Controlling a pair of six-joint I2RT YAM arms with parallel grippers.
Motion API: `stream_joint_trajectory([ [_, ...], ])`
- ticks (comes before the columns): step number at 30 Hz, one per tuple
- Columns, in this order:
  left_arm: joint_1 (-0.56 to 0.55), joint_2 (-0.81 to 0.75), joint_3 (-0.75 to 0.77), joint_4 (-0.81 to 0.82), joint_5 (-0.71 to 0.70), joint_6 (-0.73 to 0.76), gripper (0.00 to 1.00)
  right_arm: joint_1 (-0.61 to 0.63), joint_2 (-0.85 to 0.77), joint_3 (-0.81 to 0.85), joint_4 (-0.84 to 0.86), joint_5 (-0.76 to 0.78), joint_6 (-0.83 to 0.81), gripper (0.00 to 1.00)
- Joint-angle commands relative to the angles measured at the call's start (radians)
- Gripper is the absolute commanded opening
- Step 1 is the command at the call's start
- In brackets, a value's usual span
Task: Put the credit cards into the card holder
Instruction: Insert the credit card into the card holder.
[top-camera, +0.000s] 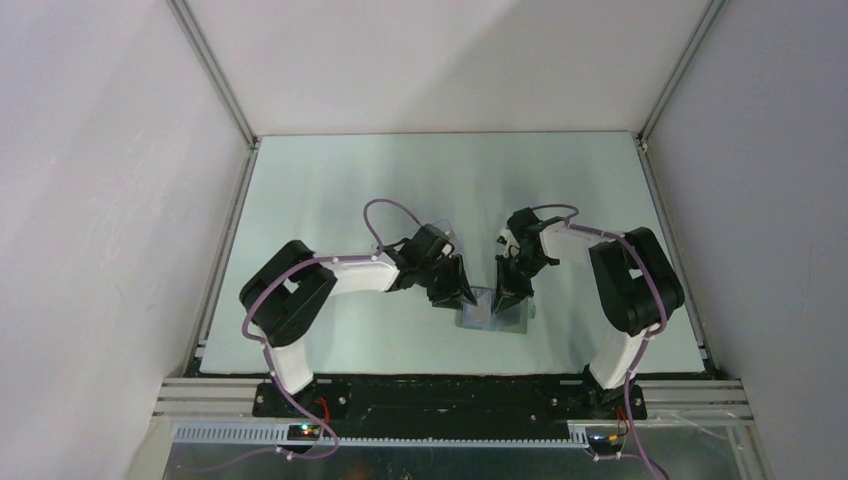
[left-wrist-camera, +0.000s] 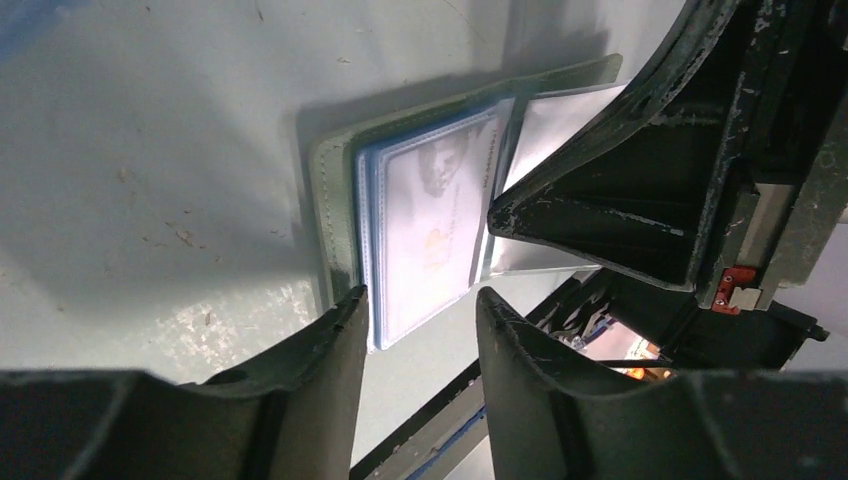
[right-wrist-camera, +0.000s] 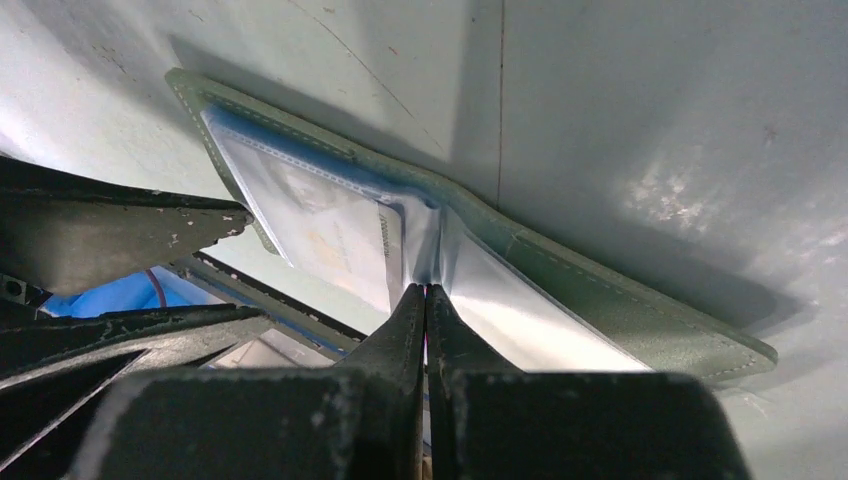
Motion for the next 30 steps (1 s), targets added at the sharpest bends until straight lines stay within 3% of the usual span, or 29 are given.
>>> stream_joint_trajectory([
  [1, 0.004, 0.013, 0.012, 0.048, 0.029, 0.028, 0.46, 0.008, 0.024, 0.024, 0.013, 0.023, -0.023, 0.0],
  [11, 0.003, -0.001, 0.024, 0.07, 0.041, 0.022, 0.28, 0.021, 0.046, 0.023, 0.012, 0.028, -0.025, 0.0],
  [22, -0.008, -0.016, 0.037, 0.153, 0.102, -0.008, 0.29, 0.02, -0.047, 0.024, -0.025, 0.026, -0.011, 0.01],
  [30, -0.026, 0.028, 0.058, 0.194, 0.149, -0.027, 0.33, 0.0, -0.151, 0.025, -0.074, 0.051, 0.002, 0.2],
])
